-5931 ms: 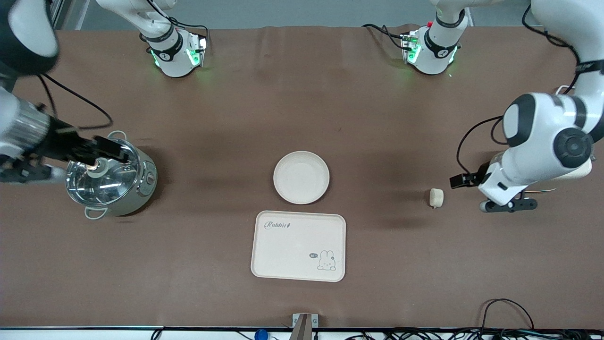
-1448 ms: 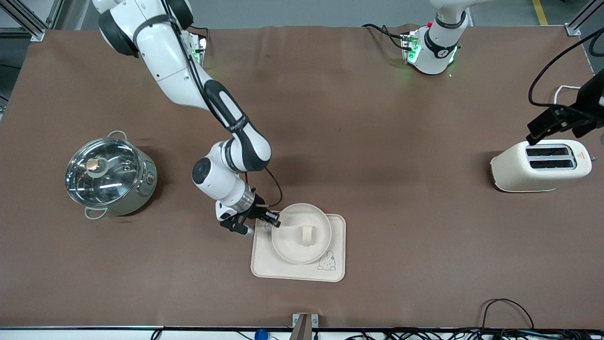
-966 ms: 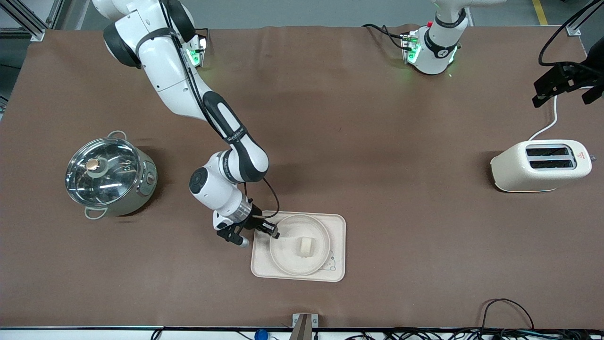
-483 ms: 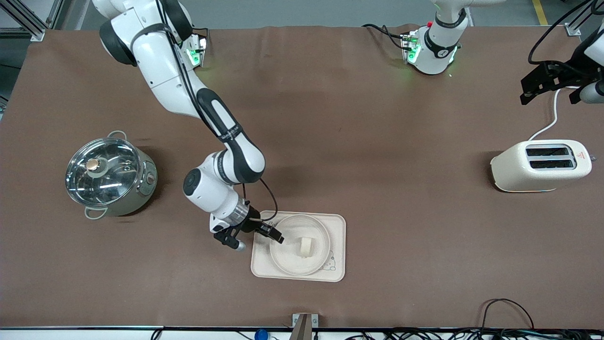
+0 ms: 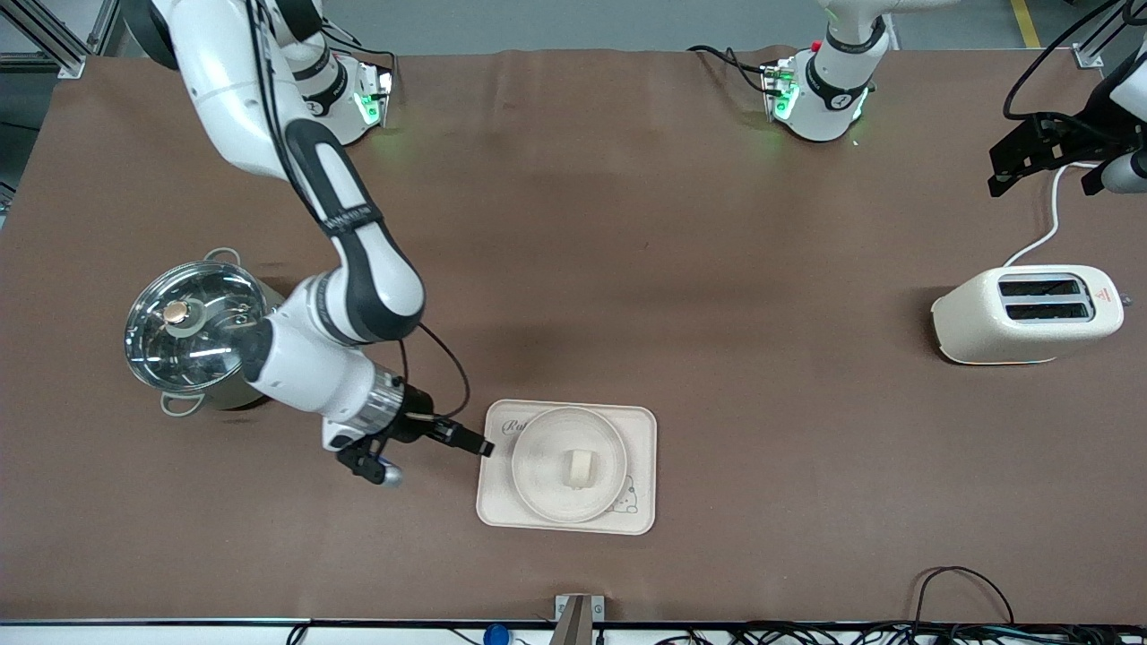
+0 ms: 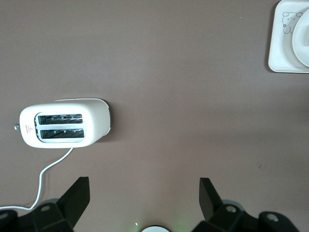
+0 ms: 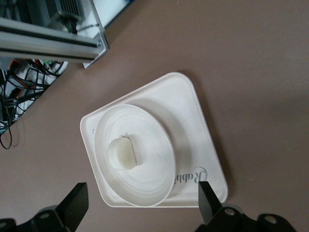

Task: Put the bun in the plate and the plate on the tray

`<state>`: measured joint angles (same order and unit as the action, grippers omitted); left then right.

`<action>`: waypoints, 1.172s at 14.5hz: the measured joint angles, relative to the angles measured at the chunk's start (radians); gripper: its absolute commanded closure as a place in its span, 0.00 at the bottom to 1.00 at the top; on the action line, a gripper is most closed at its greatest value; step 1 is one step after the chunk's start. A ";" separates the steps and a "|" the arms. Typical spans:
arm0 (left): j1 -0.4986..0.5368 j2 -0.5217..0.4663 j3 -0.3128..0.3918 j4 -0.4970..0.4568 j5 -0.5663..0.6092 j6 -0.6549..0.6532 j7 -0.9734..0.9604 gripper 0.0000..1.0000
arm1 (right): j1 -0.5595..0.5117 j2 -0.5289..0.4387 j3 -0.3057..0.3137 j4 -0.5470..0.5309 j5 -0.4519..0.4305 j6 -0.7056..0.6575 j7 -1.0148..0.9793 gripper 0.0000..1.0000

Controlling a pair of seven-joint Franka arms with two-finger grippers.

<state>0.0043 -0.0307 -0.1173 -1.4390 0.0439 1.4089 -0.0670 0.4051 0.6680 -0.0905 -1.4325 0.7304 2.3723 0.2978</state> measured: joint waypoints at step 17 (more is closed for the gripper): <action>0.014 -0.004 0.006 0.005 0.000 -0.030 0.046 0.00 | -0.052 -0.603 -0.279 0.043 -0.664 -0.930 -0.168 0.00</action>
<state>0.0187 -0.0349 -0.1114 -1.4343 0.0439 1.3793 -0.0206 0.3536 0.0651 -0.3699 -1.3897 0.0664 1.4427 0.1303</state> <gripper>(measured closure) 0.000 0.000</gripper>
